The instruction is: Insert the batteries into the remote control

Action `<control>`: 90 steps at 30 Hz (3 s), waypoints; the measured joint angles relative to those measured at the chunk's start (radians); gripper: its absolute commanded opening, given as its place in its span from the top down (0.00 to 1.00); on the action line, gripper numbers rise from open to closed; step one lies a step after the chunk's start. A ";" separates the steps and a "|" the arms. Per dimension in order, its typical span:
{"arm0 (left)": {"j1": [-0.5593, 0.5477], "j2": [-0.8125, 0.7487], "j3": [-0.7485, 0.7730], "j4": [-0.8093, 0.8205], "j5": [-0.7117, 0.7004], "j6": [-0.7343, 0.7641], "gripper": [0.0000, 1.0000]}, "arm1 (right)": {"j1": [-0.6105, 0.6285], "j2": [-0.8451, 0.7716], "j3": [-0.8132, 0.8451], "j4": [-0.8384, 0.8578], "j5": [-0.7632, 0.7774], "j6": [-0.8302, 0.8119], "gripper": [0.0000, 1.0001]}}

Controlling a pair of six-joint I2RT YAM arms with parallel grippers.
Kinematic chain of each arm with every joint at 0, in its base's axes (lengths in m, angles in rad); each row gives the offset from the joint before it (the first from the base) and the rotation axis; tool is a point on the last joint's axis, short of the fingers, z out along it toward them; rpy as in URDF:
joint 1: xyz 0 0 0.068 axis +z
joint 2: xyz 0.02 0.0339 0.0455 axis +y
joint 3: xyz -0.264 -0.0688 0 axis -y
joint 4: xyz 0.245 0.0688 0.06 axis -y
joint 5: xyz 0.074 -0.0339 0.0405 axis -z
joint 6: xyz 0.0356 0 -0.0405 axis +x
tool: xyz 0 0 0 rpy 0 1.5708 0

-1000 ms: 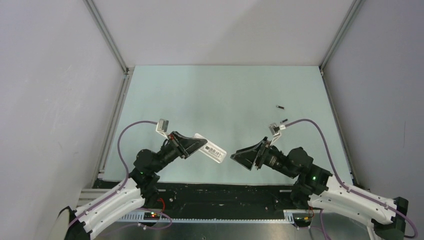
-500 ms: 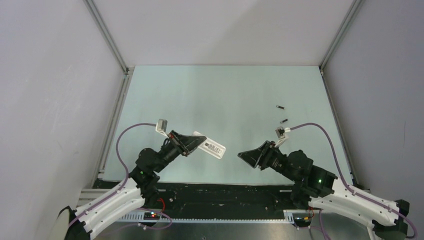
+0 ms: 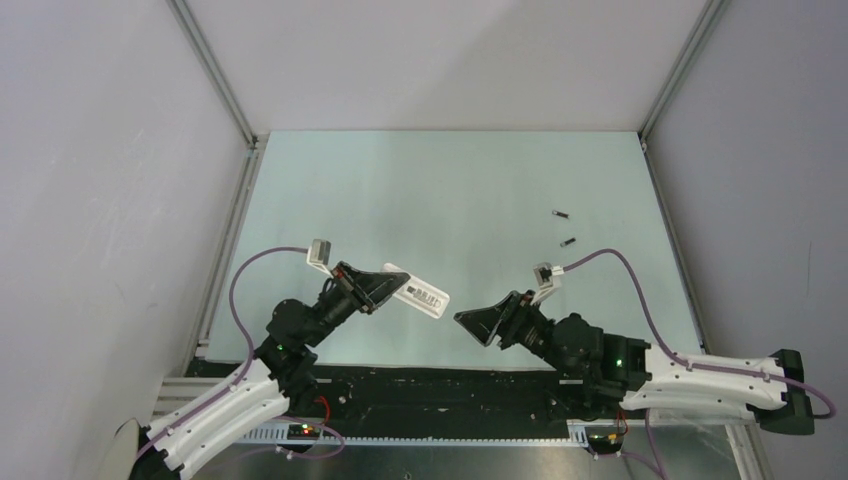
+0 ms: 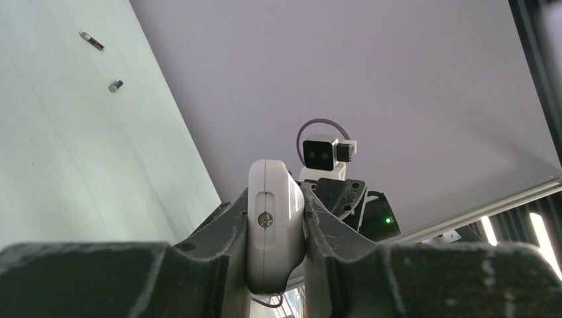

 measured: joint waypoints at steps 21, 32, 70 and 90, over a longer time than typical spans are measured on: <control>0.000 -0.030 -0.013 -0.006 0.017 0.032 1.00 | 0.029 0.111 0.000 0.220 0.077 -0.027 0.34; 0.000 -0.043 -0.013 -0.006 0.016 0.047 1.00 | 0.019 0.187 0.000 0.282 0.043 -0.026 0.44; 0.000 -0.041 -0.013 -0.031 0.008 0.066 1.00 | -0.003 0.260 0.001 0.304 0.031 0.061 0.52; 0.000 -0.028 -0.013 -0.053 -0.018 0.081 1.00 | -0.006 0.320 0.040 0.260 0.064 0.093 0.48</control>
